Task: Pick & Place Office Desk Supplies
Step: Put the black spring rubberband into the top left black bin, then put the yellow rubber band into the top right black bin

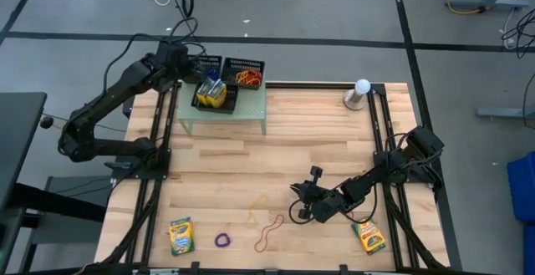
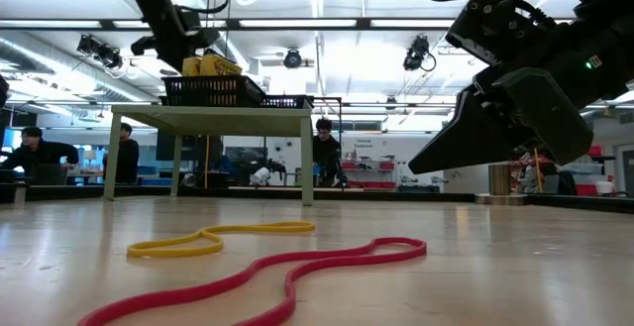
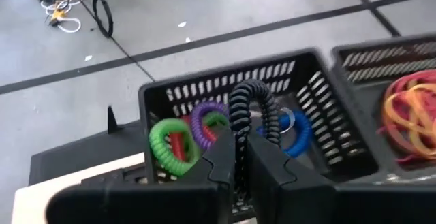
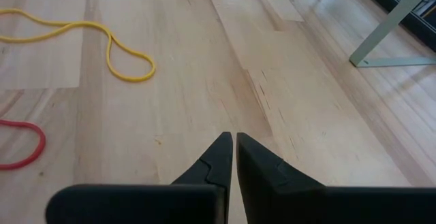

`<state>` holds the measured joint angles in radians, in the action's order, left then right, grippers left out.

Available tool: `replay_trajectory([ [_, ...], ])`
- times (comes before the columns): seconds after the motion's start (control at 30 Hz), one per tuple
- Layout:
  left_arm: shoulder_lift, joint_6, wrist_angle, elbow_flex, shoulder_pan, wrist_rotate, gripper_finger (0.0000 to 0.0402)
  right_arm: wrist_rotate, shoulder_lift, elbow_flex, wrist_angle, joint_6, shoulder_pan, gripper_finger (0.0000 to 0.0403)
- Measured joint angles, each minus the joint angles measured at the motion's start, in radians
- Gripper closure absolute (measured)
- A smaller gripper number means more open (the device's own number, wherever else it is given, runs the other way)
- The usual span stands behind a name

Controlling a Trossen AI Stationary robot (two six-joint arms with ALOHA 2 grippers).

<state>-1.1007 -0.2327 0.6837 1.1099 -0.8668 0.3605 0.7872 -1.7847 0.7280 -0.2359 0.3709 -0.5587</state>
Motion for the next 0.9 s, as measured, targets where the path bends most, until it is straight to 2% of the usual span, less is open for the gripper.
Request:
replay_trajectory([
  [0.23, -0.002, 0.011, -0.082, -0.07, -0.031, -0.001, 0.0356, 0.0, 0.0, 0.0, 0.0, -0.007, 0.0, 0.0371],
  [0.5, 0.004, 0.016, -0.082, -0.07, -0.03, -0.001, 0.0284, 0.0, 0.0, 0.0, 0.0, -0.011, 0.002, 0.0371],
  [0.67, 0.005, 0.091, -0.066, -0.044, -0.03, 0.011, 0.0252, 0.0, 0.0, 0.0, -0.002, -0.017, 0.002, 0.0371],
  [0.77, 0.036, 0.124, -0.032, -0.006, -0.02, 0.014, 0.0256, 0.0, 0.0, 0.0, -0.003, -0.021, 0.002, 0.0371],
  [0.9, 0.139, 0.188, -0.029, -0.003, 0.045, 0.0, 0.0293, 0.0, 0.0, 0.0, -0.003, -0.021, 0.002, 0.0371],
])
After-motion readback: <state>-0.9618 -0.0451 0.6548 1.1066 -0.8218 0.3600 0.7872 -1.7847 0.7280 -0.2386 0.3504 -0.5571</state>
